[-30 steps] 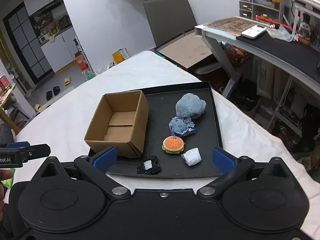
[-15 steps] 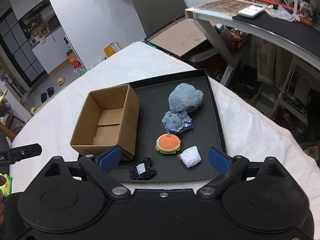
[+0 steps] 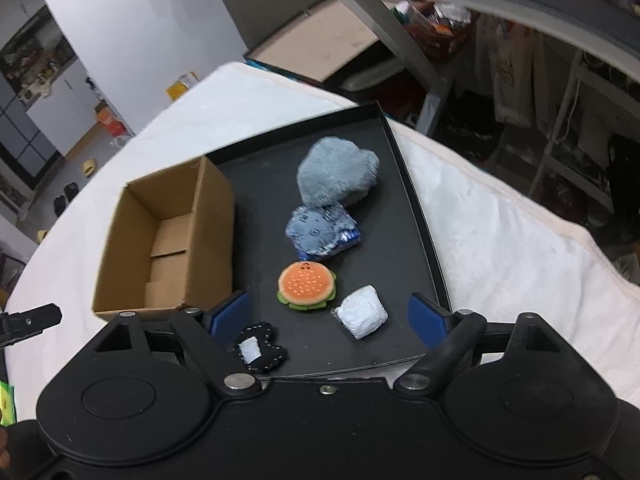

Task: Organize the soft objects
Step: 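Move the right gripper down onto the white crumpled plush and close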

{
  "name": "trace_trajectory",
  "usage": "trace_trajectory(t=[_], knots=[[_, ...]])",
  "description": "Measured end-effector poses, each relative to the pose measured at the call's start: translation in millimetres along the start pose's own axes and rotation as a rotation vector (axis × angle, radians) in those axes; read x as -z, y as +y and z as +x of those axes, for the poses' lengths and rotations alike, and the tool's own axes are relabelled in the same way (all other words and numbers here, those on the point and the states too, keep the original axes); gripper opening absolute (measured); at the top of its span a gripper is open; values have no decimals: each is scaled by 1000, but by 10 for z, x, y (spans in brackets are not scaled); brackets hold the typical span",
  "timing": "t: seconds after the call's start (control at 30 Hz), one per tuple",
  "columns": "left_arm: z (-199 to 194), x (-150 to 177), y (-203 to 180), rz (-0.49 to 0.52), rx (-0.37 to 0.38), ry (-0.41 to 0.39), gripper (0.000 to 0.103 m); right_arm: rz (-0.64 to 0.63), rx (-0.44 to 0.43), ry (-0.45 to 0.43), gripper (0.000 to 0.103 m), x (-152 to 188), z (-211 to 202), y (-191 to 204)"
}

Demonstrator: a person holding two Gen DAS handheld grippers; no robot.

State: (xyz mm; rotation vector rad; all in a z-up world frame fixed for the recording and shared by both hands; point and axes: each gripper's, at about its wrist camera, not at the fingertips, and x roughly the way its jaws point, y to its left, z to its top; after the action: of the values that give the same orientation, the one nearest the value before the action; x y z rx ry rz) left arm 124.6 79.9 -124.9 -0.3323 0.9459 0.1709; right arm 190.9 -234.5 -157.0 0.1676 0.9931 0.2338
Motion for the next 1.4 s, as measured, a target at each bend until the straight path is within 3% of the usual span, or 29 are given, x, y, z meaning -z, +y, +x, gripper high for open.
trace_trajectory(t=[0.5, 0.67, 0.83, 1.0, 1.23, 1.4], knots=[[575, -157, 177, -43, -38, 59, 47, 141, 62, 142, 84, -79, 717, -146], [737, -185, 204, -47, -48, 80, 36, 171, 65, 182, 78, -50, 928, -172], [872, -203, 204, -45, -49, 95, 31, 201, 77, 209, 76, -42, 1082, -223], [958, -207, 207, -39, -61, 101, 26, 259, 89, 246, 69, -49, 1240, -323], [996, -207, 241, -30, -89, 95, 10, 281, 102, 288, 69, -39, 1401, -360], [959, -180, 245, -24, -74, 85, 10, 302, 124, 308, 64, -21, 1472, -403]])
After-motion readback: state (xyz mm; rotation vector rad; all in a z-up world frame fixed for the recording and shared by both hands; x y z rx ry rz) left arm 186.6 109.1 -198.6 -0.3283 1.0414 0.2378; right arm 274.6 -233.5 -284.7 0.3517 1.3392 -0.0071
